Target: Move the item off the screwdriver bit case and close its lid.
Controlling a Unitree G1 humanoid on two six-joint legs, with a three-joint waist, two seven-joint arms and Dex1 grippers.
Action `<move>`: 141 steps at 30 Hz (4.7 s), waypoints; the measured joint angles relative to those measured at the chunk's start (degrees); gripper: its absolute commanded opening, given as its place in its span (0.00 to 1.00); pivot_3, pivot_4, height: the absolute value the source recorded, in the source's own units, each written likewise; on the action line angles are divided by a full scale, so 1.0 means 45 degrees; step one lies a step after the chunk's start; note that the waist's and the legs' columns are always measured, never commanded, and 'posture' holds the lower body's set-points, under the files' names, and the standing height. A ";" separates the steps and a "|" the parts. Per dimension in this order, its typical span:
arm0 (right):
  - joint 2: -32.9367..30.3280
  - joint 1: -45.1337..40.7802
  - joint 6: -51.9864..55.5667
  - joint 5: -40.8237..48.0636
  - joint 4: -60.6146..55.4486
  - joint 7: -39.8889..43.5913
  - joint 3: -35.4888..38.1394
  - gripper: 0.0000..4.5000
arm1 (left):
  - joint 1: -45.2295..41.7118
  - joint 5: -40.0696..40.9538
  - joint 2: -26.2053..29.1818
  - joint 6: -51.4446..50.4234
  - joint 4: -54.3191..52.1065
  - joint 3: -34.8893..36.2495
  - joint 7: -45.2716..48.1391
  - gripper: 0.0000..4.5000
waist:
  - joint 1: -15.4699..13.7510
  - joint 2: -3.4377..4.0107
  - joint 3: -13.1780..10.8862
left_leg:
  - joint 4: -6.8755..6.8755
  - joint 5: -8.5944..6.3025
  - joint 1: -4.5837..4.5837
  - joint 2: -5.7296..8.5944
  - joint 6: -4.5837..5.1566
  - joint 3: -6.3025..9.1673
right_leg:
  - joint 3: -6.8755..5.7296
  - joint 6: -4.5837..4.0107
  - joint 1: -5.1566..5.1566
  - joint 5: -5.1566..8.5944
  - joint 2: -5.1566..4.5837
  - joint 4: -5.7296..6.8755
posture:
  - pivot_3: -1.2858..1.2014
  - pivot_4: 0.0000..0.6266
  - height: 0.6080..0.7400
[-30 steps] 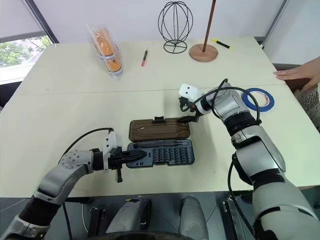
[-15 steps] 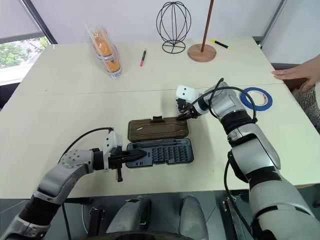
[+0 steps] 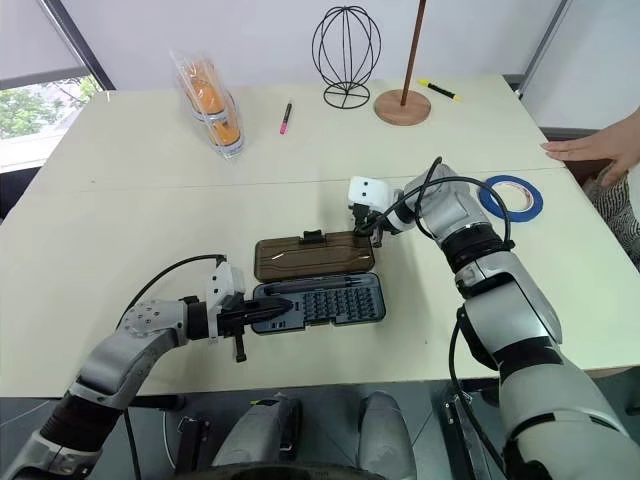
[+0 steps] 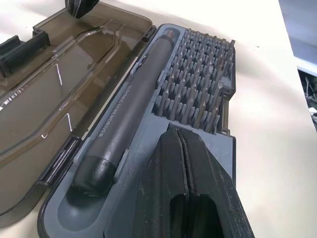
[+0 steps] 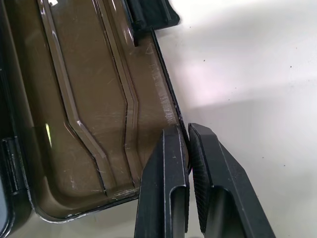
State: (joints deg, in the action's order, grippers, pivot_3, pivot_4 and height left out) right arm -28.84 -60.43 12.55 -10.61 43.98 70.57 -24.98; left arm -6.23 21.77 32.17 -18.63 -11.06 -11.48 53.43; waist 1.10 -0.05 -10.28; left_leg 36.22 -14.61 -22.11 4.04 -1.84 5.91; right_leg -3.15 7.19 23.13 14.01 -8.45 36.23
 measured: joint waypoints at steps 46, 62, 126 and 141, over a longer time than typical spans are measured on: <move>-0.2820 0.8031 0.1621 -0.0350 -1.5152 -0.4118 0.2729 0.01 | -0.3063 0.2005 0.0347 -0.3586 -0.0937 0.1097 0.0817 0.00 | -0.0079 -0.0059 -0.0039 | 0.0019 0.0000 -0.0067 0.0001 0.0004 0.0017 | -0.0009 0.0006 0.0035 0.0003 -0.0010 -0.0018 | 0.52 0.24 1.00; -0.2833 0.7968 0.0408 -0.0484 -1.4553 -0.4278 0.2578 0.01 | -0.6496 0.2625 0.0632 -0.3956 0.2974 0.4202 -0.1273 0.00 | -0.0056 -0.0127 -0.0087 | 0.0022 0.0009 -0.0065 0.0007 -0.0012 0.0017 | -0.0019 0.0008 0.0030 0.0003 -0.0007 -0.0018 | 0.52 0.24 1.00; -0.4653 0.5337 0.4317 0.2883 -1.2718 -0.4932 0.5504 0.98 | -0.0736 0.1894 0.1306 -0.4019 -0.0596 0.3196 0.1348 0.00 | -0.0079 -0.0110 -0.0119 | 0.0153 -0.0033 -0.0119 0.0002 0.0053 0.0014 | -0.0014 0.0014 0.0026 -0.0001 -0.0025 0.0001 | 0.52 0.24 1.00; -0.4358 0.6202 0.5563 0.3986 -1.3837 -0.4631 0.5204 0.98 | 0.1452 0.4019 0.2640 -0.5660 -0.3932 0.4292 0.0873 0.00 | -0.0096 -0.0106 -0.0123 | 0.0163 -0.0045 -0.0127 0.0003 0.0074 0.0017 | -0.0013 0.0014 0.0023 0.0000 -0.0028 -0.0005 | 0.52 0.24 1.00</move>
State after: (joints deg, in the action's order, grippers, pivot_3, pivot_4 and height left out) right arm -48.45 -32.52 37.59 7.32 -18.28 49.73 -1.56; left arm 0.30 39.86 44.05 -44.10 -28.75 7.83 57.36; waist 0.66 -0.52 -10.83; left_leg 36.96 -14.81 -22.68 4.05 -1.51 5.99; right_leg -3.21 7.25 23.24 14.00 -8.58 36.21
